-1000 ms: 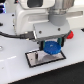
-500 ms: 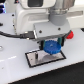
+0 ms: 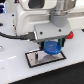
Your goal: Insert the blue gear onto the right peg, followed by the red gear
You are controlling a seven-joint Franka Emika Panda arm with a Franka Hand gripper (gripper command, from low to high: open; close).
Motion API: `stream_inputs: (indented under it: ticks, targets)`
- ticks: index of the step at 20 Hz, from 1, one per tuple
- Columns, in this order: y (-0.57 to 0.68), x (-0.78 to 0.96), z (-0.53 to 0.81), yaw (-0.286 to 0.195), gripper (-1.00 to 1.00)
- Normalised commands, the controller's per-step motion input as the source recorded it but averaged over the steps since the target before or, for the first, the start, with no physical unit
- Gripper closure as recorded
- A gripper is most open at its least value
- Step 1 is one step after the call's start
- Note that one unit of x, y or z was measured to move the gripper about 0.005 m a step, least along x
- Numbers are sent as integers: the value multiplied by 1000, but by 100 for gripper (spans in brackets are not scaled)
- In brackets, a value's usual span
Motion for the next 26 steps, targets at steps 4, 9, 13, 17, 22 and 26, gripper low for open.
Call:
stream_inputs:
  ticks: [4, 9, 13, 17, 22, 26]
  targets:
    - [34, 169, 67, 0, 100]
    - [0, -23, 207, 0, 100]
    - [0, 27, -80, 0, 100]
    - [-13, 219, -213, 0, 100]
    - [15, 360, -2, 0, 100]
    - [5, 237, 330, 0, 100]
